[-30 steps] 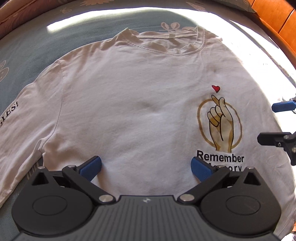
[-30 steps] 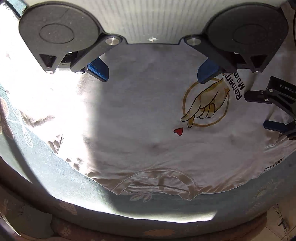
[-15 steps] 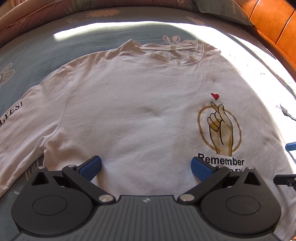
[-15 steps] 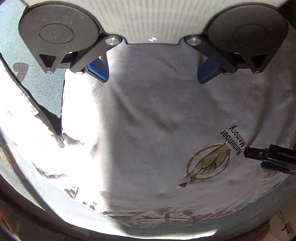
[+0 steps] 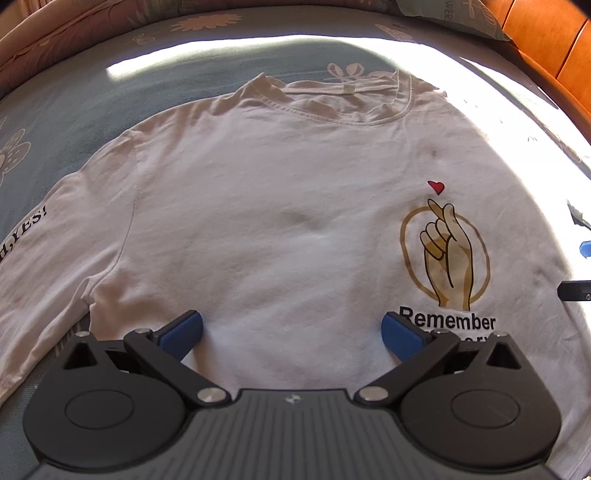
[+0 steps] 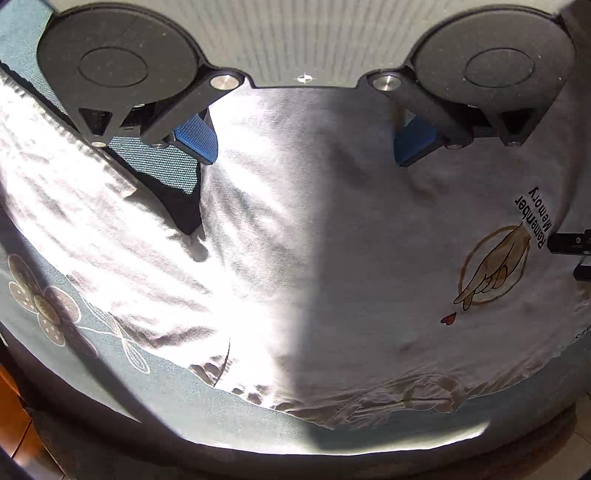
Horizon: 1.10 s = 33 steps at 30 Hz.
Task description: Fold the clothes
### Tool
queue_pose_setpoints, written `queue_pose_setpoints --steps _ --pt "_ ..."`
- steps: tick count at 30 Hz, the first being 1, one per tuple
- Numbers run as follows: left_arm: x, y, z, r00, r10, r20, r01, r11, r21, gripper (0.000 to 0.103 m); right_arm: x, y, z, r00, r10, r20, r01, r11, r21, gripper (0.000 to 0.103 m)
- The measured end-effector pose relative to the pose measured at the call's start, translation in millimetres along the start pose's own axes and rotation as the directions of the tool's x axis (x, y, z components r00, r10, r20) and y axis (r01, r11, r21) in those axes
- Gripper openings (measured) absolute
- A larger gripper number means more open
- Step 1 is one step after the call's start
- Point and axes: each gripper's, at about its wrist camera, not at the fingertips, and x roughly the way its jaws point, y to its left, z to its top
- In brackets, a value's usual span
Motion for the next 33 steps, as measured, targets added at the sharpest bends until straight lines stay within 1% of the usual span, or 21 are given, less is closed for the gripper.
queue_pose_setpoints --steps 1,4,6,8,9,10,11,12,14,16,18,21,23,25,29,31,33 --pt "0.3 -0.3 0.6 1.0 0.001 -0.003 -0.001 1.0 0.004 0.103 -6.4 2.8 -2.6 1.0 -0.014 -0.006 0.014 1.0 -0.004 0.103" --pt "1.0 -0.8 1.6 1.0 0.0 -0.007 0.0 1.0 0.015 0.103 -24.1 15.2 -5.4 0.998 0.044 0.034 -0.043 0.999 -0.012 0.103" --pt "0.7 0.3 1.4 1.0 -0.007 -0.008 0.007 1.0 0.021 0.103 -25.5 29.5 -4.9 0.997 0.068 0.044 -0.066 0.996 -0.055 0.103" --pt "0.5 0.9 1.8 1.0 -0.015 -0.014 0.015 0.999 0.029 0.103 -16.4 39.2 -7.8 0.998 0.057 0.022 -0.055 0.995 -0.085 0.103" --pt "0.5 1.0 2.4 1.0 -0.019 -0.019 0.019 0.999 0.035 0.103 -9.8 37.4 -11.8 0.999 0.047 -0.003 -0.047 0.997 -0.069 0.103" --pt "0.5 1.3 3.1 0.999 -0.024 -0.027 0.025 0.999 0.042 0.103 -2.2 32.9 -17.5 0.998 0.03 -0.048 -0.032 0.999 -0.042 0.103" --pt "0.1 1.4 4.2 0.999 -0.028 -0.036 0.03 0.998 0.05 0.103 0.0 28.2 -23.0 0.998 0.024 -0.064 -0.026 0.999 -0.021 0.103" --pt "-0.1 0.9 5.7 0.998 -0.031 -0.052 0.034 0.998 0.062 0.102 -4.0 23.5 -28.7 0.998 0.034 -0.046 -0.034 0.999 0.0 0.103" --pt "-3.2 -1.2 6.2 0.997 -0.046 -0.068 0.052 0.995 0.09 0.102 -6.4 18.5 -34.2 0.997 0.034 -0.067 -0.033 0.999 0.007 0.103" --pt "-14.1 -9.8 0.8 0.994 -0.087 -0.069 0.096 0.984 0.151 0.102 -6.6 17.5 -35.7 0.996 0.029 -0.083 -0.029 1.0 0.005 0.103" --pt "-27.8 -21.3 -9.8 0.989 -0.13 -0.07 0.143 0.966 0.217 0.102 -4.3 19.9 -33.8 0.995 0.021 -0.097 -0.022 1.0 -0.003 0.103" --pt "-38.7 -35.7 -37.3 0.978 -0.169 -0.122 0.199 0.933 0.299 0.102 -1.5 20.6 -32.5 0.996 0.017 -0.091 -0.016 1.0 0.014 0.103" --pt "-36.9 -32.9 -60.2 0.972 -0.151 -0.182 0.204 0.923 0.327 0.102 -1.9 21.1 -34.7 0.997 0.012 -0.081 -0.011 1.0 0.015 0.103" --pt "-45.3 -30.5 -83.2 0.976 -0.123 -0.18 0.187 0.898 0.399 0.102 -2.7 21.0 -36.0 0.997 0.011 -0.079 -0.01 1.0 0.014 0.103" --pt "-59.5 -20.3 -103.4 0.962 -0.113 -0.249 0.211 0.887 0.41 0.102 -2.3 20.3 -34.6 0.996 0.011 -0.093 -0.01 1.0 0.011 0.103" --pt "-68.0 -16.8 -102.6 0.957 -0.146 -0.25 0.24 0.885 0.399 0.102 -2.1 21.3 -33.6 0.995 0.005 -0.102 -0.004 1.0 0.009 0.103" --pt "-74.0 -16.5 -97.5 0.957 -0.189 -0.219 0.263 0.884 0.387 0.102 -2.1 22.9 -32.2 0.994 -0.003 -0.111 0.004 1.0 0.009 0.103"
